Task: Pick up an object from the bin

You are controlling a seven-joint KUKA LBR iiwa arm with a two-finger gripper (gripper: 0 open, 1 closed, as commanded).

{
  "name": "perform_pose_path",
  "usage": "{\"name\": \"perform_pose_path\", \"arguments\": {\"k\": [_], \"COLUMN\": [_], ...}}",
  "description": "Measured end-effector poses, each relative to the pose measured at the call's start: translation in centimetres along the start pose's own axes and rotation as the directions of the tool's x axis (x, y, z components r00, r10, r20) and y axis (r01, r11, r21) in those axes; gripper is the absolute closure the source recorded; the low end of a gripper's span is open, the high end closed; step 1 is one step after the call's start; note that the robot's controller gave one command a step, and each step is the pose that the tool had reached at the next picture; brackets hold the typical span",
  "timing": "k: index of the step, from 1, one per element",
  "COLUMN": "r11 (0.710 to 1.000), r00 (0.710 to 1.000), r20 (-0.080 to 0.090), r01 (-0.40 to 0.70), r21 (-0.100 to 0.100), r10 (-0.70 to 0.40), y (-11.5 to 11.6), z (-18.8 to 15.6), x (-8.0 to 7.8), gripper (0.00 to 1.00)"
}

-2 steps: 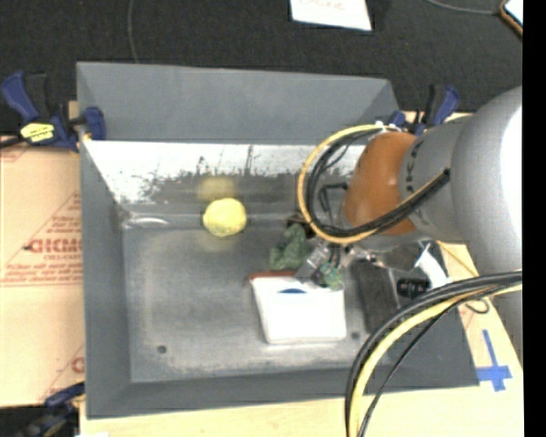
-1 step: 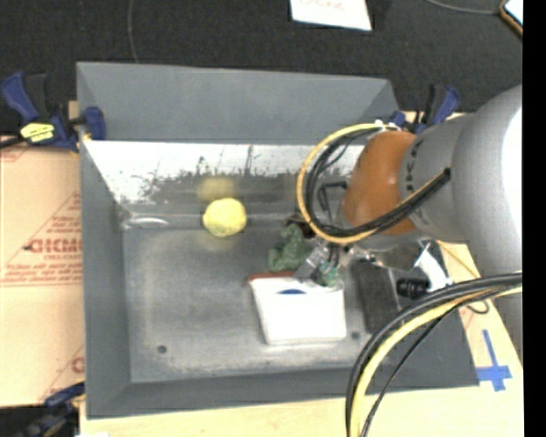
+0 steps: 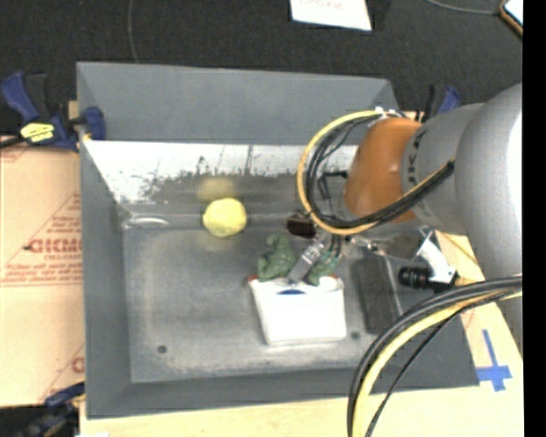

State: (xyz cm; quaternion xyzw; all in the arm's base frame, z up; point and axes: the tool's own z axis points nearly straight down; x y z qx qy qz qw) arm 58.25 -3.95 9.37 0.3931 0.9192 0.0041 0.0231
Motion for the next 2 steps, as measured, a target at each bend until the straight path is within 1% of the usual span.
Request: {"name": "perform_pose_path", "arguments": {"k": [1, 2], "r11": [1.0, 0.994], "r00": [1.0, 0.994], "r20": [0.0, 0.0], "r01": [0.001, -0.112], "r21": [0.001, -0.001], "r10": [-0.001, 0.112], "y": [0.0, 3.2], "z": [0.0, 1.8], "x": [0.0, 5.7], "gripper": [0.0, 0.0]}}
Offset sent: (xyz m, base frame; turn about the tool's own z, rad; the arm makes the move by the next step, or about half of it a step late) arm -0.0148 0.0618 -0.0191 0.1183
